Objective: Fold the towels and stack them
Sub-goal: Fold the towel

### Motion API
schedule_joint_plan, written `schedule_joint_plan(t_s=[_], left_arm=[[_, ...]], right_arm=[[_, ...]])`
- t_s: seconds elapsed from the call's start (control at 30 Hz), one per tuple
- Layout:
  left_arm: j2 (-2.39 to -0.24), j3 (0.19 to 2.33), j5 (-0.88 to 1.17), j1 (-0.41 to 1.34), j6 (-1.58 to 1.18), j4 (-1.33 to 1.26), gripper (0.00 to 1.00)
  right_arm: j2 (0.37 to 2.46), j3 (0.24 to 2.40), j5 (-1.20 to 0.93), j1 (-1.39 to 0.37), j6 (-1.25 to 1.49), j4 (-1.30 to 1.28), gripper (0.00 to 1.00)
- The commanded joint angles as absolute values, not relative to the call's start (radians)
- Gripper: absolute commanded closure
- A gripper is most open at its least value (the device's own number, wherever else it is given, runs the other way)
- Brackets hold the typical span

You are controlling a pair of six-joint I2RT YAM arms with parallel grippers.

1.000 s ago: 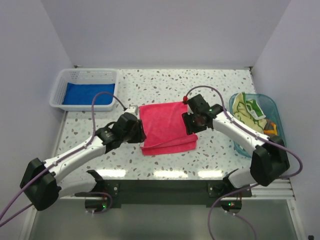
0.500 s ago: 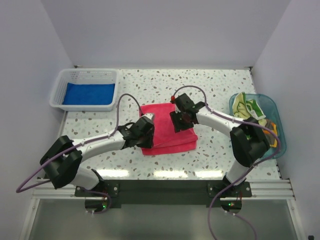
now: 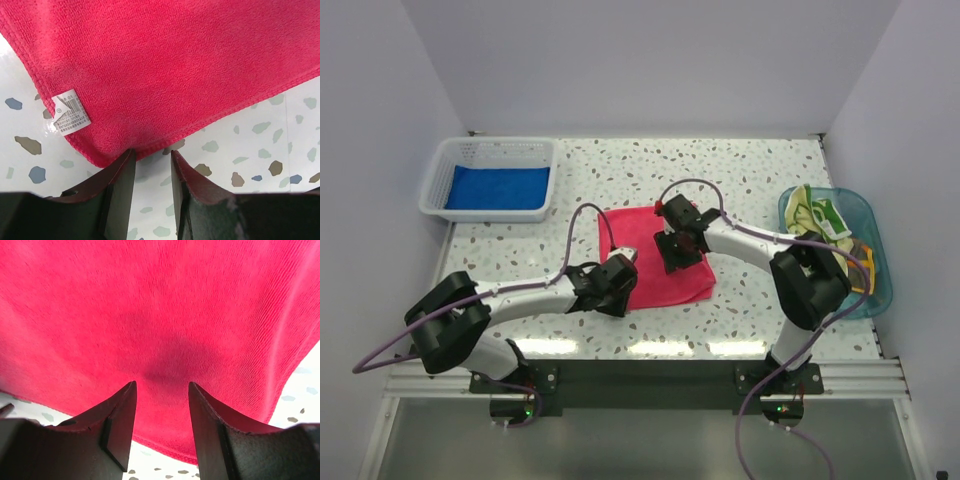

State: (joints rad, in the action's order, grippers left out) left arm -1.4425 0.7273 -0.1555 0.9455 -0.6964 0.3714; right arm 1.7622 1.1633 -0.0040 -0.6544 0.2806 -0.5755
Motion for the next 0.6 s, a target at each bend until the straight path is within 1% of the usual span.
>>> schedule_joint_plan(t_s=[0.0, 0.37, 0.57], left_arm=[[-1.437, 0.712, -0.192, 0.954, -0.726, 0.368, 0.60], [-1.427, 0.684, -0.224, 0.954, -0.752, 0.396, 0.61], [-1.420, 0.663, -0.245, 0.954, -0.773, 0.425, 0.61]], right_arm=[[1.706, 1.120, -0.018, -0.663, 0.310, -0.581, 0.50], [1.520, 0.870, 0.089, -0.663, 0.391, -0.554, 0.51], [1.450, 0.779, 0.139, -0.660, 0.446, -0.537, 0.51]])
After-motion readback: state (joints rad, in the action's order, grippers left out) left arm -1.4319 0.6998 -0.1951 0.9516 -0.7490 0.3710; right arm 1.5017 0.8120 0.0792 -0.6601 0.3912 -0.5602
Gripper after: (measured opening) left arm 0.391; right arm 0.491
